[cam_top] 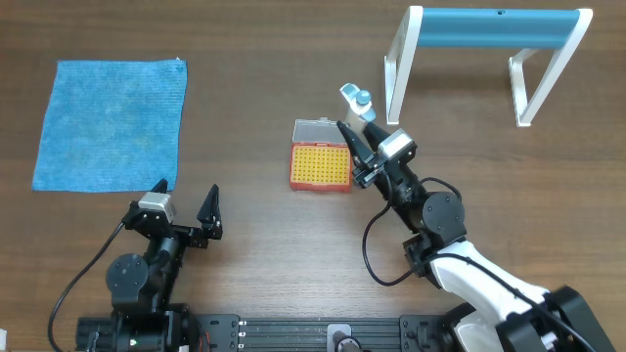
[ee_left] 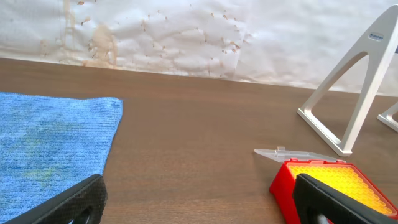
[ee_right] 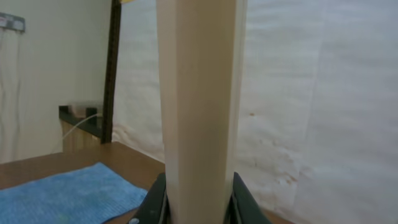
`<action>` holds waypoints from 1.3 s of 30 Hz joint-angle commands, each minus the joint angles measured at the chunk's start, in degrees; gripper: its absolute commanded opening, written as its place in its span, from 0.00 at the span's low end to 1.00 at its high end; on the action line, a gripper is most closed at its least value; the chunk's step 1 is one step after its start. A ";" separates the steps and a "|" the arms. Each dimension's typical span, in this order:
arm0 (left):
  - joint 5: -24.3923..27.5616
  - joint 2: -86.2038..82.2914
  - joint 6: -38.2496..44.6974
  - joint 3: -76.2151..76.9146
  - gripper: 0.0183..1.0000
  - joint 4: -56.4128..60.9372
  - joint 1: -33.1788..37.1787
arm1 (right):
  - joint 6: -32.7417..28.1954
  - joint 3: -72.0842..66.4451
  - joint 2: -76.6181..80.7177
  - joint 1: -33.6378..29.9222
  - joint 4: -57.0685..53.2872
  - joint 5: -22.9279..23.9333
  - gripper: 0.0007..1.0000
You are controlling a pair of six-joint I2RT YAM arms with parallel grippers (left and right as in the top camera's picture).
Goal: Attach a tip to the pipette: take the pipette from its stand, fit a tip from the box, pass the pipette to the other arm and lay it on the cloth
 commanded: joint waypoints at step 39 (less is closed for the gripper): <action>-0.63 -0.33 -0.15 -0.35 0.96 0.17 -0.24 | 5.25 6.71 25.49 3.23 6.56 -4.00 0.07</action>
